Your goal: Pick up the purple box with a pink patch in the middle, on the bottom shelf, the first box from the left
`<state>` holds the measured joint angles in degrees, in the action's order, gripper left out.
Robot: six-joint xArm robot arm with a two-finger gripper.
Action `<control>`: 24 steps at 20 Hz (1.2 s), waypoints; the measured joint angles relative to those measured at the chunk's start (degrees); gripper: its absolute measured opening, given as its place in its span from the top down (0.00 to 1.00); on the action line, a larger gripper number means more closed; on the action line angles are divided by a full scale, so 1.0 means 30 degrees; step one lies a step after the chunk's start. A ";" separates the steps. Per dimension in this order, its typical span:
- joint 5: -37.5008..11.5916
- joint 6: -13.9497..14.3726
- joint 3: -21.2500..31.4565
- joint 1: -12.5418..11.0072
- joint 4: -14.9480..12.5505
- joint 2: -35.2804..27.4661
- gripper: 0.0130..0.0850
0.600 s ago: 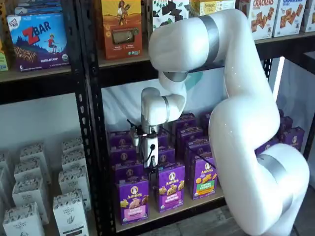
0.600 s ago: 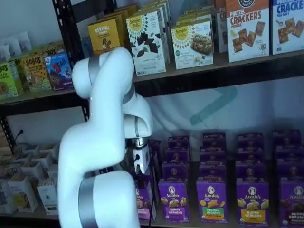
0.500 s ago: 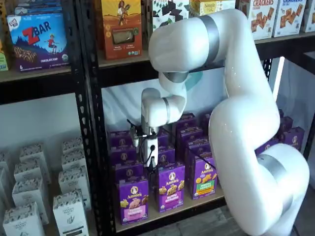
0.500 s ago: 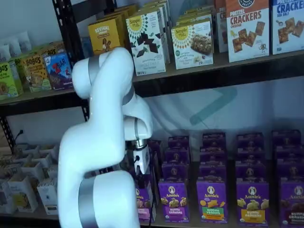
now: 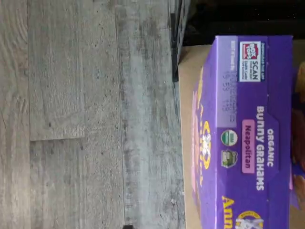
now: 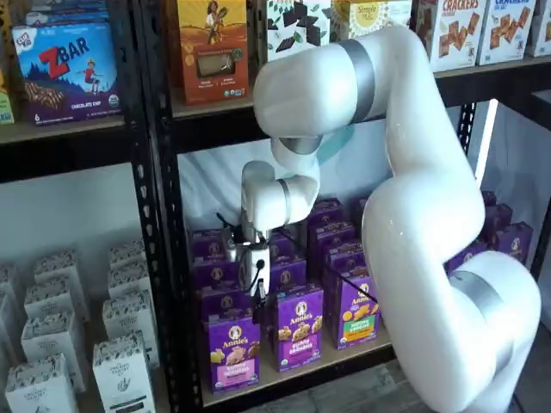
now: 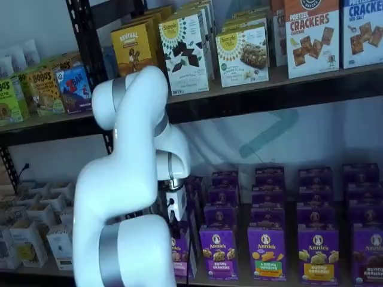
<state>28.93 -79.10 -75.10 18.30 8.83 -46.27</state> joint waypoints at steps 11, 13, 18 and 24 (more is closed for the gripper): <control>0.0604 0.0586 -0.2037 0.0312 -0.0278 -0.1775 0.00; 0.0728 0.0719 -0.2515 0.0347 -0.0381 -0.2199 0.00; 0.0827 0.1196 -0.3592 0.0417 -0.0840 -0.3207 0.00; 0.1038 0.1714 -0.4420 0.0531 -0.1300 -0.3991 0.00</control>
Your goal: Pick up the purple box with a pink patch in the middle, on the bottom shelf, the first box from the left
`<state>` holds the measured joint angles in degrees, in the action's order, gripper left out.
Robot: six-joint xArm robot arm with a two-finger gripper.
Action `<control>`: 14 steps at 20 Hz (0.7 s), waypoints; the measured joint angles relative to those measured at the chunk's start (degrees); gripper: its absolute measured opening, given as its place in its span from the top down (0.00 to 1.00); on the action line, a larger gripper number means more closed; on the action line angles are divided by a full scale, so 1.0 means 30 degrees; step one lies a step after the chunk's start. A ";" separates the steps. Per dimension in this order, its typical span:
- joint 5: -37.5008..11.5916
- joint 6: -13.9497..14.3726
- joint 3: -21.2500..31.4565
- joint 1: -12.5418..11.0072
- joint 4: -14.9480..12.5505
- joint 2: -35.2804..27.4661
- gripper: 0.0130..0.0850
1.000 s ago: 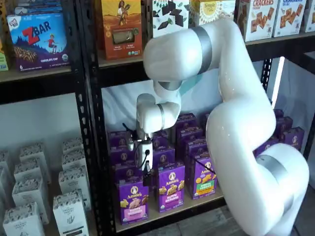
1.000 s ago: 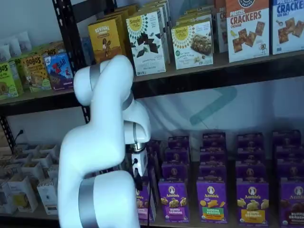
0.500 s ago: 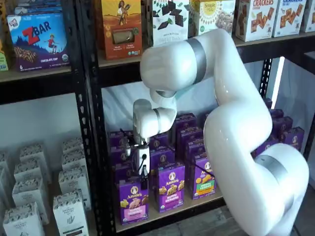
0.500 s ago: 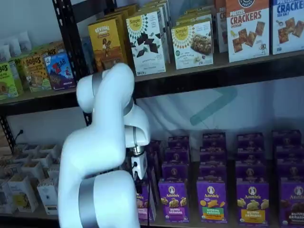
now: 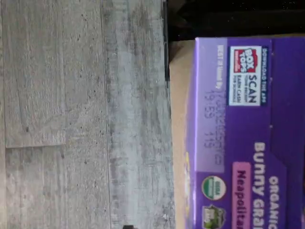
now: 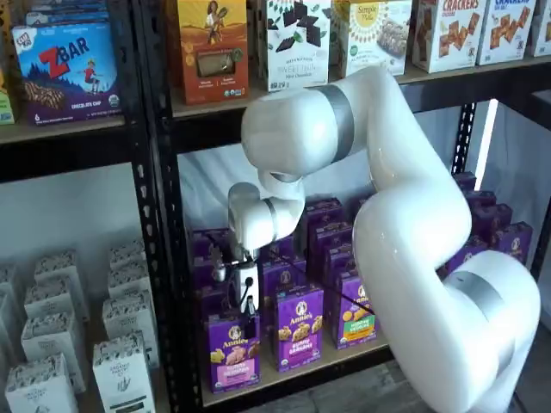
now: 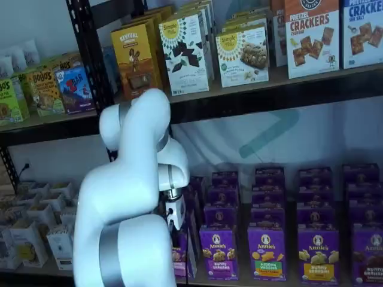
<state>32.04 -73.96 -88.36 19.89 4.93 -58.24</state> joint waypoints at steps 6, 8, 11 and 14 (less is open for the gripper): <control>-0.0271 0.0318 -0.0357 0.0128 -0.0233 -0.0539 0.00; -0.0295 0.0386 -0.0435 0.0157 -0.0278 -0.0666 0.00; -0.0066 0.0413 -0.0634 0.0177 -0.0280 -0.0832 0.00; -0.0159 0.0407 -0.0651 0.0183 -0.0266 -0.0898 0.11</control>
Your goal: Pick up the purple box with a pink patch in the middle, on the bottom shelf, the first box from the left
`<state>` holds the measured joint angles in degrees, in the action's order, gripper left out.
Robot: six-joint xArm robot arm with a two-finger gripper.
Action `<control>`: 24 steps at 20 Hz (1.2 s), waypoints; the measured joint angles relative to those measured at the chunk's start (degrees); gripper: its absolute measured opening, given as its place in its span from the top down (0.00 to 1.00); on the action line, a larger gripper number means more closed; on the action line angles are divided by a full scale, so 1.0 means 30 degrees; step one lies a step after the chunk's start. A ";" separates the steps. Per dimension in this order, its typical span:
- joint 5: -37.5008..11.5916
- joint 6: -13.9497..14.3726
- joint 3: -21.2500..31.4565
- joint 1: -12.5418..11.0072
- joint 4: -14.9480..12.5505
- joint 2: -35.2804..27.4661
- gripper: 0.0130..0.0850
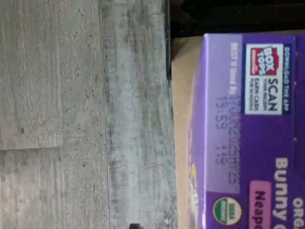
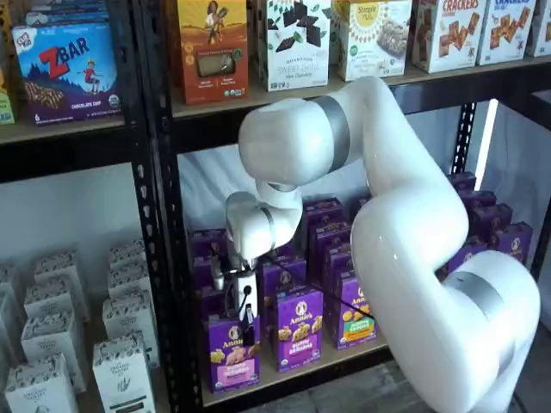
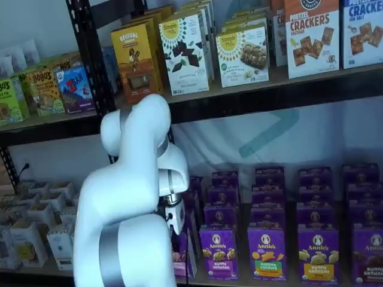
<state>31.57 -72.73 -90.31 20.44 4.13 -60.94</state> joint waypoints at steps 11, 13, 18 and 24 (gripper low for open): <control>-0.0099 0.0095 0.0084 -0.0032 -0.0150 -0.0002 0.33; -0.0125 0.0064 0.0121 -0.0052 -0.0139 0.0021 0.33; -0.0055 0.0064 0.0180 -0.0078 -0.0168 0.0074 0.50; -0.0244 0.0084 0.0445 -0.0098 -0.0224 0.0228 0.56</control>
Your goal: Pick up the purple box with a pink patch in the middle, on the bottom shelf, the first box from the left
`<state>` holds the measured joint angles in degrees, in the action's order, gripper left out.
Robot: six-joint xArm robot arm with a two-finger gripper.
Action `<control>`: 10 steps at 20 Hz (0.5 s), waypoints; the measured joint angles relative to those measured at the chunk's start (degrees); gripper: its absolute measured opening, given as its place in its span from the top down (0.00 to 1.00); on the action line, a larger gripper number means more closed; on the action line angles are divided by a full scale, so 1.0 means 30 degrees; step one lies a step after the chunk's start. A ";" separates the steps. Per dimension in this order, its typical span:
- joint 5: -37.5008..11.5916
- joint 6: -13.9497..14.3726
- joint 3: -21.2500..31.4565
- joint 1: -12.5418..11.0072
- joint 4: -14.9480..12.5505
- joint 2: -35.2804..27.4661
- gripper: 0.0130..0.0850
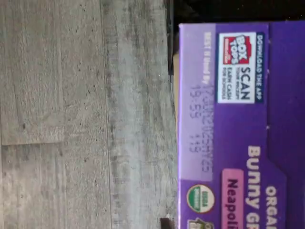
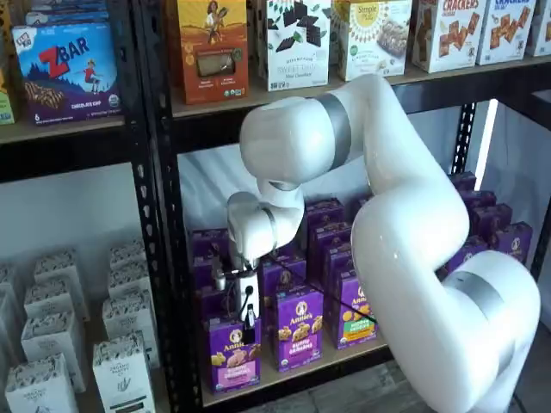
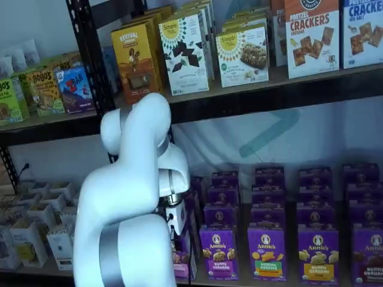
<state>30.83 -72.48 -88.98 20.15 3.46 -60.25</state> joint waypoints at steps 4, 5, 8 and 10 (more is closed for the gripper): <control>-0.0255 -0.0111 0.0235 -0.0019 0.0097 0.0144 0.56; -0.0298 -0.0126 0.0292 -0.0021 0.0112 0.0182 0.56; -0.0394 -0.0127 0.0461 -0.0026 0.0101 0.0302 0.56; -0.0465 -0.0160 0.0597 -0.0031 0.0133 0.0399 0.61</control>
<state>29.44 -72.96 -87.19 20.06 3.86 -59.05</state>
